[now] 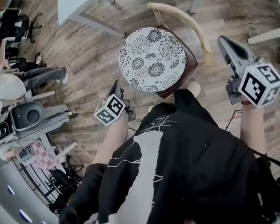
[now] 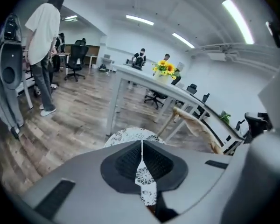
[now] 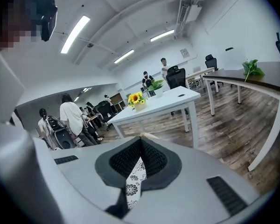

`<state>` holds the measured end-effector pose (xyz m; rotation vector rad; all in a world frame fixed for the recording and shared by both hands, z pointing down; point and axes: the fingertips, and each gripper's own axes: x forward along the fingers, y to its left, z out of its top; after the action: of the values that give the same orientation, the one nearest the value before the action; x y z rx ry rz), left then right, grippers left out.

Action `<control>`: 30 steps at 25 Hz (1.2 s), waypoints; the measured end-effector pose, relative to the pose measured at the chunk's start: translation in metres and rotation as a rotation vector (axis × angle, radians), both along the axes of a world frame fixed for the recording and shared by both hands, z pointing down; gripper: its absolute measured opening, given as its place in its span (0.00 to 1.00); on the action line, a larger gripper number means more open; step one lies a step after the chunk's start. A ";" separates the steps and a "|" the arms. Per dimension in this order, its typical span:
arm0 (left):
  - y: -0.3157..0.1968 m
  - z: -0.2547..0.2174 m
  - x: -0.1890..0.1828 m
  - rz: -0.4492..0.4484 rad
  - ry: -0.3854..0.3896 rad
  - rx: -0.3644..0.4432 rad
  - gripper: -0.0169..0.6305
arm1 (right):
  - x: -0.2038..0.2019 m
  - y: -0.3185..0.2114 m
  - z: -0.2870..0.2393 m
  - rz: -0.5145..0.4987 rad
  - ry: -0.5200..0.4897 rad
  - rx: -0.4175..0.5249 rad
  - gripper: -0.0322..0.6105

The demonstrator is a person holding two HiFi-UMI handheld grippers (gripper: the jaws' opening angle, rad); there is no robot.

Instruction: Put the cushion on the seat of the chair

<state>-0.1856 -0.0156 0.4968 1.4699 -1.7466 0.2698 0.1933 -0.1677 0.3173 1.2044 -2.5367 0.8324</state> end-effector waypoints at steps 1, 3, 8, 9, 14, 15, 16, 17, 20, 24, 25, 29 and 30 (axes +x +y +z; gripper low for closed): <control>-0.015 -0.010 0.007 0.026 0.007 0.044 0.06 | -0.001 0.007 -0.008 0.008 -0.004 0.018 0.07; -0.042 -0.039 0.023 0.075 0.040 0.141 0.05 | -0.007 0.024 -0.019 0.006 -0.019 0.047 0.07; -0.063 -0.125 0.060 0.195 0.145 0.359 0.05 | -0.037 0.064 -0.041 -0.034 0.013 0.070 0.07; -0.062 -0.143 0.063 0.229 0.152 0.402 0.05 | -0.044 0.068 -0.047 -0.040 0.012 0.082 0.07; -0.022 -0.227 0.056 0.393 0.157 0.557 0.05 | -0.095 0.095 -0.084 -0.073 0.003 0.147 0.07; -0.014 -0.237 0.052 0.413 0.159 0.571 0.05 | -0.104 0.100 -0.091 -0.079 -0.002 0.161 0.07; -0.006 -0.244 0.047 0.425 0.157 0.585 0.05 | -0.113 0.103 -0.097 -0.083 -0.008 0.173 0.07; 0.001 -0.250 0.041 0.432 0.149 0.599 0.05 | -0.122 0.106 -0.102 -0.085 -0.015 0.182 0.07; 0.018 -0.258 0.025 0.446 0.123 0.632 0.05 | -0.148 0.113 -0.107 -0.093 -0.037 0.188 0.07; 0.031 -0.256 0.014 0.457 0.121 0.660 0.05 | -0.171 0.122 -0.092 -0.115 -0.024 0.168 0.07; 0.033 -0.254 0.012 0.459 0.119 0.662 0.05 | -0.174 0.123 -0.088 -0.118 -0.019 0.161 0.07; 0.042 -0.255 0.004 0.464 0.124 0.670 0.05 | -0.185 0.131 -0.081 -0.123 0.004 0.139 0.07; 0.044 -0.254 0.001 0.466 0.126 0.673 0.05 | -0.189 0.133 -0.079 -0.123 0.009 0.136 0.07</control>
<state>-0.1841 0.0288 0.2427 2.3218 -1.4317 -0.2009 0.0043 -0.0346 0.2383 1.0727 -2.6666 0.6343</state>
